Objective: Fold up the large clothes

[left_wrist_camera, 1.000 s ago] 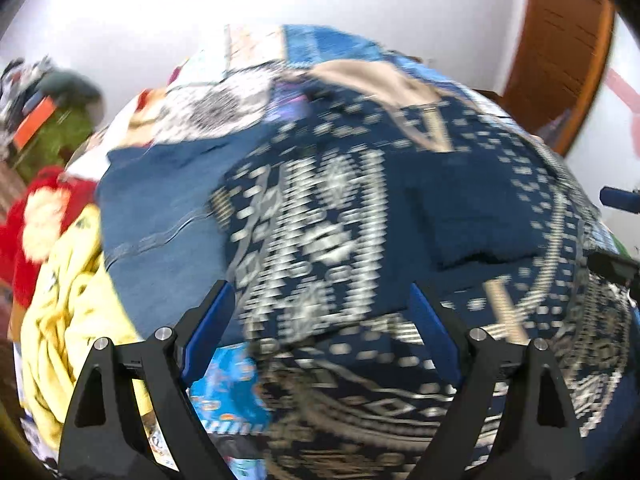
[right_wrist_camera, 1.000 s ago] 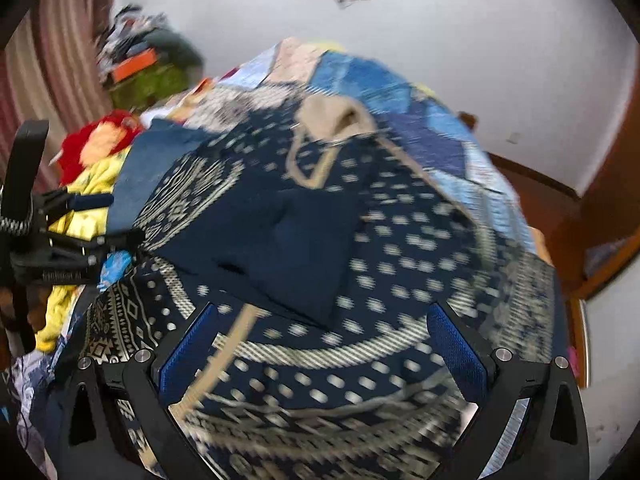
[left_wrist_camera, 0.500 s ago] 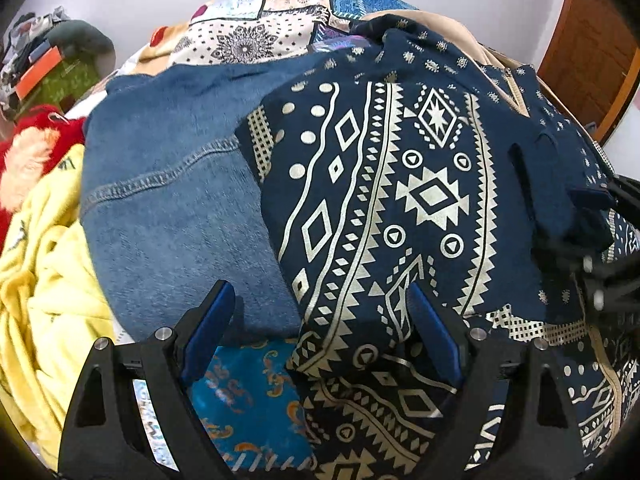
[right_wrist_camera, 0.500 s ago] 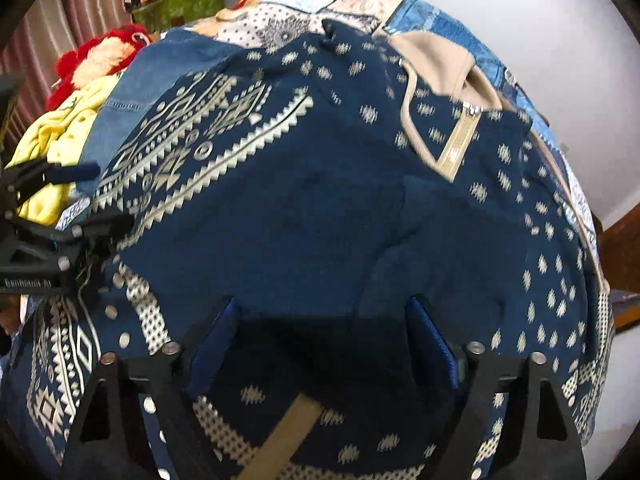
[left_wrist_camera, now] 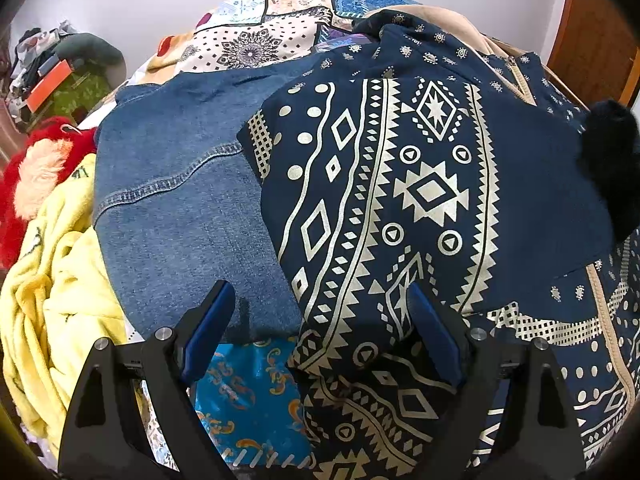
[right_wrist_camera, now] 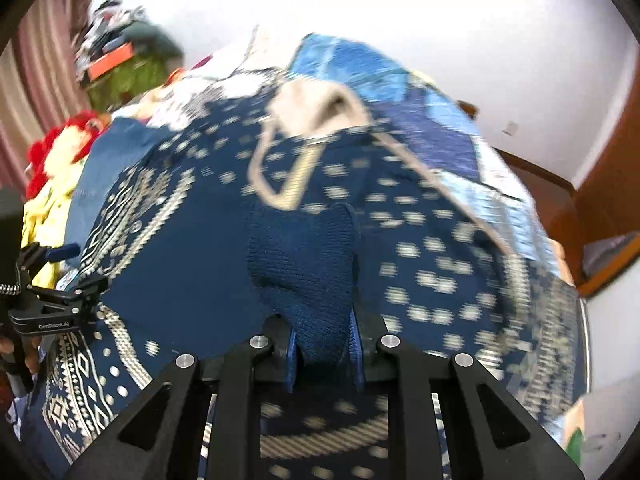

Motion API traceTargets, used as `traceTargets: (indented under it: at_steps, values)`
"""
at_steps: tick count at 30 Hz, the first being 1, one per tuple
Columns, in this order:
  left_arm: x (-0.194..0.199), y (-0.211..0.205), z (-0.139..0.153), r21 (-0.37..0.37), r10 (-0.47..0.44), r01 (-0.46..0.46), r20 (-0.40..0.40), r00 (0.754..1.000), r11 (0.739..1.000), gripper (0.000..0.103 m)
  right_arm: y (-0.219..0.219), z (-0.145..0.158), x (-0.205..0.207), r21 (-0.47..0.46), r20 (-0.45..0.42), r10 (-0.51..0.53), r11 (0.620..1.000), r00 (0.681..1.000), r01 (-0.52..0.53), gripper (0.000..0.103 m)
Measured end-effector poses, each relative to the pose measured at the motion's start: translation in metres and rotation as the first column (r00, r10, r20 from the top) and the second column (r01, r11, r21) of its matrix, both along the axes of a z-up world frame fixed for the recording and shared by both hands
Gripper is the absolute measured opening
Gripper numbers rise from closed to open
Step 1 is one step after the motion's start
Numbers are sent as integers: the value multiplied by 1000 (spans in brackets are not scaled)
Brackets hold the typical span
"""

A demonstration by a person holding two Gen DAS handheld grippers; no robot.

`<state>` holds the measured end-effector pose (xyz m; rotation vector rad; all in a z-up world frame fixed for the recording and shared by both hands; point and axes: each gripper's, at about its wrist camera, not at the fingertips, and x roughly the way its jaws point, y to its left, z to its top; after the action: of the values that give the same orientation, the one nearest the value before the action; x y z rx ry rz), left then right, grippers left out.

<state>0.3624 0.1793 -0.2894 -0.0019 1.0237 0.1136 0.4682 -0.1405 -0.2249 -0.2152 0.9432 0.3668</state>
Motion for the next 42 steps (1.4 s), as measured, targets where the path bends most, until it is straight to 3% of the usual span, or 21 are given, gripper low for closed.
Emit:
traceTargets:
  at_steps: [4, 8, 12, 19, 21, 22, 23, 27, 30, 34, 38, 42]
  values:
    - [-2, -2, 0, 1, 11, -11, -7, 1000, 1000, 88, -44, -2, 6, -2, -16, -70, 998, 997, 70, 18]
    - [-1, -1, 1, -3, 19, -19, -17, 1000, 1000, 88, -77, -24, 12, -47, -58, -114, 993, 992, 111, 17]
    - [1, -1, 0, 9, 21, -21, -23, 1000, 1000, 88, -90, -43, 15, -89, -79, -117, 990, 990, 110, 18]
    - [4, 0, -2, 7, 33, -32, -41, 999, 999, 89, -83, -46, 14, -163, -52, -99, 983, 994, 90, 22]
    - [6, 0, -3, 14, 39, -38, -45, 998, 999, 92, -80, -46, 10, -264, 6, -134, 956, 991, 131, 63]
    - [6, 1, -4, 21, 43, -42, -46, 998, 999, 95, -81, -44, 7, -354, 97, -157, 917, 983, 181, 95]
    - [6, 1, -5, 24, 46, -45, -49, 998, 999, 95, -83, -41, 2, -374, 146, -144, 908, 979, 190, 100]
    - [9, 3, -2, 23, 68, -66, -71, 995, 998, 95, -110, -35, -8, -301, 76, -158, 938, 985, 174, 100]
    - [11, -6, 9, 88, 66, -59, -80, 995, 994, 94, -139, -21, -19, -236, 56, -179, 953, 982, 187, 100]
    - [10, -31, 38, 143, 14, -11, -26, 1000, 990, 94, -171, -3, -33, -146, 36, -195, 969, 980, 198, 100]
    - [17, -58, 63, 122, -31, 28, 25, 999, 992, 94, -208, 6, -42, -28, -27, -232, 972, 972, 231, 100]
    - [34, -88, 69, 38, -78, 77, 29, 997, 996, 94, -236, -1, -41, 67, -96, -285, 954, 954, 292, 100]
